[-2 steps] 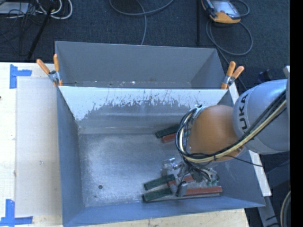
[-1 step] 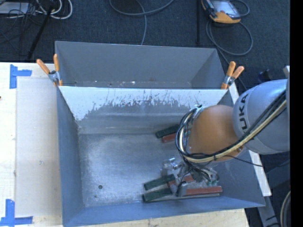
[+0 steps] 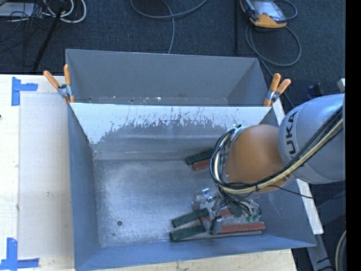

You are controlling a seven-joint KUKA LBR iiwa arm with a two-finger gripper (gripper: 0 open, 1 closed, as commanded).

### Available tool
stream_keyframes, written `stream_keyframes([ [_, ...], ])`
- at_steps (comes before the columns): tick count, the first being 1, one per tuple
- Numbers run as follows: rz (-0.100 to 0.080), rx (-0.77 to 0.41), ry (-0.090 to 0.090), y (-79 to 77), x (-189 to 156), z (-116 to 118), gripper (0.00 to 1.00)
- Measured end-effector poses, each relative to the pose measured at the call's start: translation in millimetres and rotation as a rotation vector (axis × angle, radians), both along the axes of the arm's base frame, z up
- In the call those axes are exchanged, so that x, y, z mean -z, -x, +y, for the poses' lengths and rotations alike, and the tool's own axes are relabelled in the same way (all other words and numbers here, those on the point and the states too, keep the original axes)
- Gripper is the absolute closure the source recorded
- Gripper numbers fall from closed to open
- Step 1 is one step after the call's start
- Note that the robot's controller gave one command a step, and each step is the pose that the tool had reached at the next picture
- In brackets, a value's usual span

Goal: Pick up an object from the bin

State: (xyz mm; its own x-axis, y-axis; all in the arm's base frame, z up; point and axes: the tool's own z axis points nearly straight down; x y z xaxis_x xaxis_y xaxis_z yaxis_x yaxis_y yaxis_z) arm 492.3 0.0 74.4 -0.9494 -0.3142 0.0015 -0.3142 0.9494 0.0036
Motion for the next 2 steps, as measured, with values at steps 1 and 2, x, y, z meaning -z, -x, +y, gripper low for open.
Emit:
stream_keyframes([
  [1, -0.003, 0.0, 0.001, -0.5, -10.4, -0.1, 1.0],
  [2, 0.001, 0.001, 0.002, 0.5, -18.4, -0.2, 1.0],
])
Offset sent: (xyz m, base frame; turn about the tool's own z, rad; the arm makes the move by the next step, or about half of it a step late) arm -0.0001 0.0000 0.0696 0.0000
